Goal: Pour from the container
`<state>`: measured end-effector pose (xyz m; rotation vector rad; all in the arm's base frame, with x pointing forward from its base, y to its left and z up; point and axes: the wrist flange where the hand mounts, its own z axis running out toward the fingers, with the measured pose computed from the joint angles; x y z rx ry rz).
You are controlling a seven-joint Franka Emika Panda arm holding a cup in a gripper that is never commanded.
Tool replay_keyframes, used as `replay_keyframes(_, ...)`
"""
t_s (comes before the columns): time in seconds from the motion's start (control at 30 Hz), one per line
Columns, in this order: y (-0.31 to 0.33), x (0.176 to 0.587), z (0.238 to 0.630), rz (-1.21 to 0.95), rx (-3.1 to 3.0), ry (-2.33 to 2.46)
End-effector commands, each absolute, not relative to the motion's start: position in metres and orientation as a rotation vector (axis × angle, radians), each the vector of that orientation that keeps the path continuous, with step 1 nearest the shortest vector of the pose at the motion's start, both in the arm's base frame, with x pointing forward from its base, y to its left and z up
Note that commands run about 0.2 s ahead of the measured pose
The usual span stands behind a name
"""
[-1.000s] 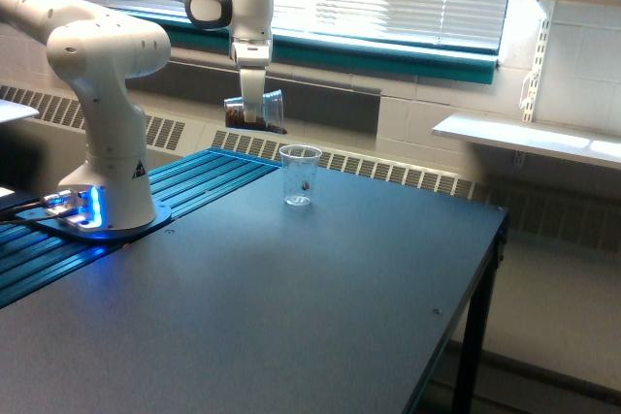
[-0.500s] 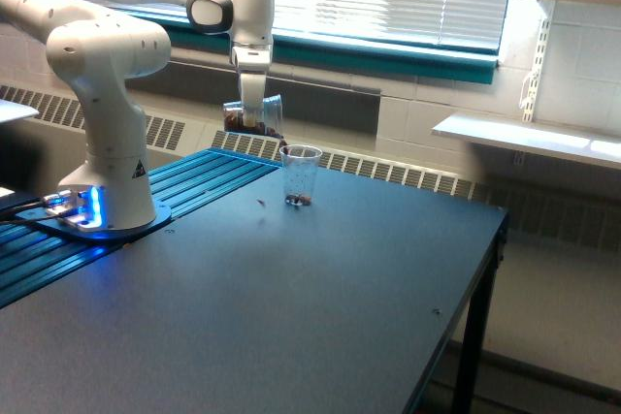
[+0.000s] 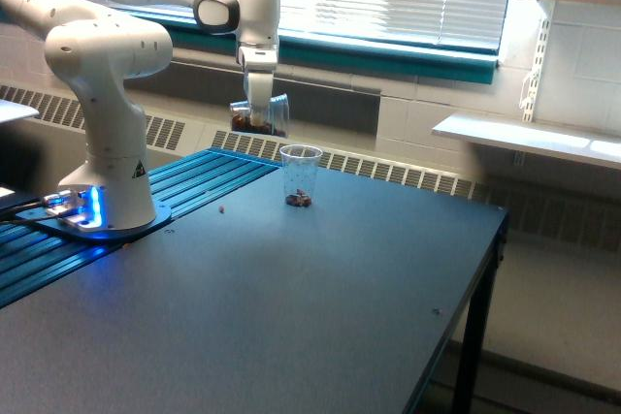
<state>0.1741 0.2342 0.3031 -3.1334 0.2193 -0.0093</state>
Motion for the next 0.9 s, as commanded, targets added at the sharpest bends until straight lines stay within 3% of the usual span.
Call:
replay_keyframes(0.03, 0.2315, 0.1826, 0.3014, -0.001, -3.148, 0.192)
replay_keyframes(0.9, 0.2411, 0.1885, 0.3037, 0.028, -3.212, 0.113)
